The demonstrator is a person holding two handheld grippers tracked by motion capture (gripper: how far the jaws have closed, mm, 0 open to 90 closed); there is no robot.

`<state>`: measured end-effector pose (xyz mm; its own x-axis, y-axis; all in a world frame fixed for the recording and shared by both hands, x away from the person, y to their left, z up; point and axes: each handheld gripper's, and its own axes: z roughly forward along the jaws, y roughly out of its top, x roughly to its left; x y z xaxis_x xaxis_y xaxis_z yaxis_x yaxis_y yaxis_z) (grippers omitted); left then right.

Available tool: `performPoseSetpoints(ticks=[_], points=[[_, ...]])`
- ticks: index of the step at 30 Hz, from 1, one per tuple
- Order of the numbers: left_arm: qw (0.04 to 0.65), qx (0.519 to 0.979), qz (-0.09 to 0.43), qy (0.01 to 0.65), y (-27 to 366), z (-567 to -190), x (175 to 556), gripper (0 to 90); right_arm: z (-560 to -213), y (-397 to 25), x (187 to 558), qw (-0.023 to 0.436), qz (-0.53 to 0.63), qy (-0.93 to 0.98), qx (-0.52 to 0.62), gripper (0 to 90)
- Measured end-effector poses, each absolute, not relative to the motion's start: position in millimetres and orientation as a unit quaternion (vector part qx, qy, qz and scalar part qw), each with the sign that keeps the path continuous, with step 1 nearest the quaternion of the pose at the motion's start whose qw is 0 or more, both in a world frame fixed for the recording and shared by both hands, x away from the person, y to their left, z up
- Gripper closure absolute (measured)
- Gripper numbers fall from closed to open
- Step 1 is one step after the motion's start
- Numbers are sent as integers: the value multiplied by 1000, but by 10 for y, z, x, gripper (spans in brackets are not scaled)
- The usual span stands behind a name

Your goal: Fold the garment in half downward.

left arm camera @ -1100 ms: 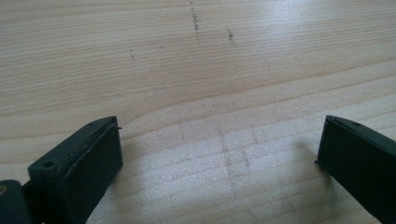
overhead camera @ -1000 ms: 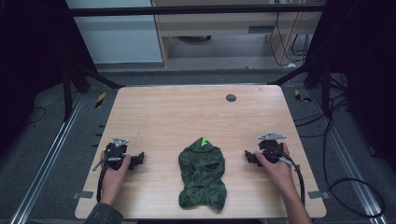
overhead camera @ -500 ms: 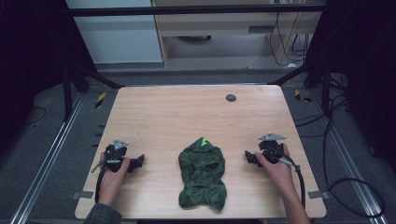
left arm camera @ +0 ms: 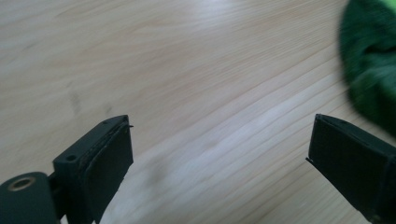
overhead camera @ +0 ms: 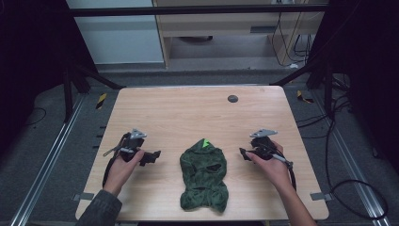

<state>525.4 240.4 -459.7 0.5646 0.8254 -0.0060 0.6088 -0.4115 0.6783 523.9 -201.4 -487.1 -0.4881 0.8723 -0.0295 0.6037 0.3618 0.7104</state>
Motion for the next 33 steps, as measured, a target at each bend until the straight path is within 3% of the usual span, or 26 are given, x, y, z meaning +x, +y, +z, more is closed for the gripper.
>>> performPoseSetpoints(ticks=[7,16,33], points=[[331,840,145,404,2041,-4361,5396,81,-4598,-1659,5296,164,343,831,407,437],[339,850,127,382,1807,-4292,5494,203,-4391,-1405,5420,131,346,853,368,607],[310,880,95,347,1473,-4436,5570,381,-4511,-1265,5548,89,329,872,351,756]])
